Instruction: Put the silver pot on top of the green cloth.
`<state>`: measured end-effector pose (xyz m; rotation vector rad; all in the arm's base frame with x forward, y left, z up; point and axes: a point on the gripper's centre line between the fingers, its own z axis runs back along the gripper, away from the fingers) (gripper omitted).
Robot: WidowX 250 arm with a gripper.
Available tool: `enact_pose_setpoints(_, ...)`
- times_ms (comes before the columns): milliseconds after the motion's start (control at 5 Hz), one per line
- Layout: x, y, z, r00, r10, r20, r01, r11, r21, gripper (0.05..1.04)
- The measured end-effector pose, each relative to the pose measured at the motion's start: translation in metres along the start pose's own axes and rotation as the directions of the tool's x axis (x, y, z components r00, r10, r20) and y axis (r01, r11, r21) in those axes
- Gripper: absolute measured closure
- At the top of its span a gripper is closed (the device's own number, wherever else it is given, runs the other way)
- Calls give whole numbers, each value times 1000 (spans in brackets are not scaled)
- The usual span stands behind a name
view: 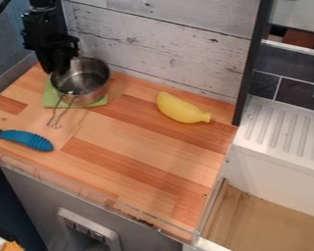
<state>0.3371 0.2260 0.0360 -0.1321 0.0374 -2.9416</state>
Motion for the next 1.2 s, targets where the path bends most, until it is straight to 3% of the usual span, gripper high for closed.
enact_pose_setpoints(200, 3, -1, 0, 1000, -13, 22, 13, 1000, -11, 236)
enact_pose_setpoints(400, 5, -1, 7, 1000, -28, 8, 28, 999, -16, 72)
enact_pose_setpoints(1000, 17, 6, 67, 989, -134, -56, 126, 984, -129, 82)
enact_pose_setpoints(1200, 16, 8, 69, 988, -139, -60, 130, 983, -131, 82)
